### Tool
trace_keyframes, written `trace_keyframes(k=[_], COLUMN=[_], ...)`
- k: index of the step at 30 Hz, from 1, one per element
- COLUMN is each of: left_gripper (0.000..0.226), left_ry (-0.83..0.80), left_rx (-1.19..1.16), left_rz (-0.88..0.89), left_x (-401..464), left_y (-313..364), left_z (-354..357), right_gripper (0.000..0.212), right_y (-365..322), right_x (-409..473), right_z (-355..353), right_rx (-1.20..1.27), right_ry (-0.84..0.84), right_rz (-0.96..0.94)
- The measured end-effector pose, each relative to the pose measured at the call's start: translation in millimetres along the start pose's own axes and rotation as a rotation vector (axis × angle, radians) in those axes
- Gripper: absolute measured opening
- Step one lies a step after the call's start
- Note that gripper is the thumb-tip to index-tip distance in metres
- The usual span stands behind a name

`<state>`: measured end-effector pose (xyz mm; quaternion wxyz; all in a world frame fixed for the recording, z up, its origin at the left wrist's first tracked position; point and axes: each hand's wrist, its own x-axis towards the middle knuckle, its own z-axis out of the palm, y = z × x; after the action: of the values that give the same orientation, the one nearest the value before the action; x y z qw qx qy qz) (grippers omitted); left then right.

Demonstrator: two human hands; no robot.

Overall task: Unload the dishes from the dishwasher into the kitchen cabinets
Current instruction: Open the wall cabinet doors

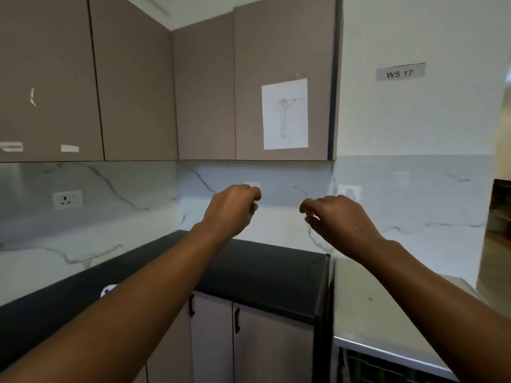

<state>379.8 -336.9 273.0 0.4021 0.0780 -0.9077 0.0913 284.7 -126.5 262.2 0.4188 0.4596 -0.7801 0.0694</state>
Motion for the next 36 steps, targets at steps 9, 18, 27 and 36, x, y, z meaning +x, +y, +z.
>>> trace_keyframes(k=[9, 18, 27, 36], left_gripper=[0.02, 0.022, 0.024, 0.027], left_ry=[0.002, 0.044, 0.167, 0.286], left_rx=[-0.049, -0.035, -0.087, -0.123], left_rz=[0.02, 0.045, 0.035, 0.102], left_x=[17, 73, 211, 351], left_y=[-109, -194, -263, -316], left_z=[30, 105, 223, 321], right_gripper=[0.023, 0.02, 0.019, 0.032], right_y=[-48, -35, 27, 72], right_x=[102, 189, 313, 428], right_z=[36, 140, 253, 367], right_rx=[-0.016, -0.11, -0.253, -0.324], right_ry=[0.011, 0.136, 0.21, 0.27], right_rz=[-0.017, 0.001, -0.048, 0.005])
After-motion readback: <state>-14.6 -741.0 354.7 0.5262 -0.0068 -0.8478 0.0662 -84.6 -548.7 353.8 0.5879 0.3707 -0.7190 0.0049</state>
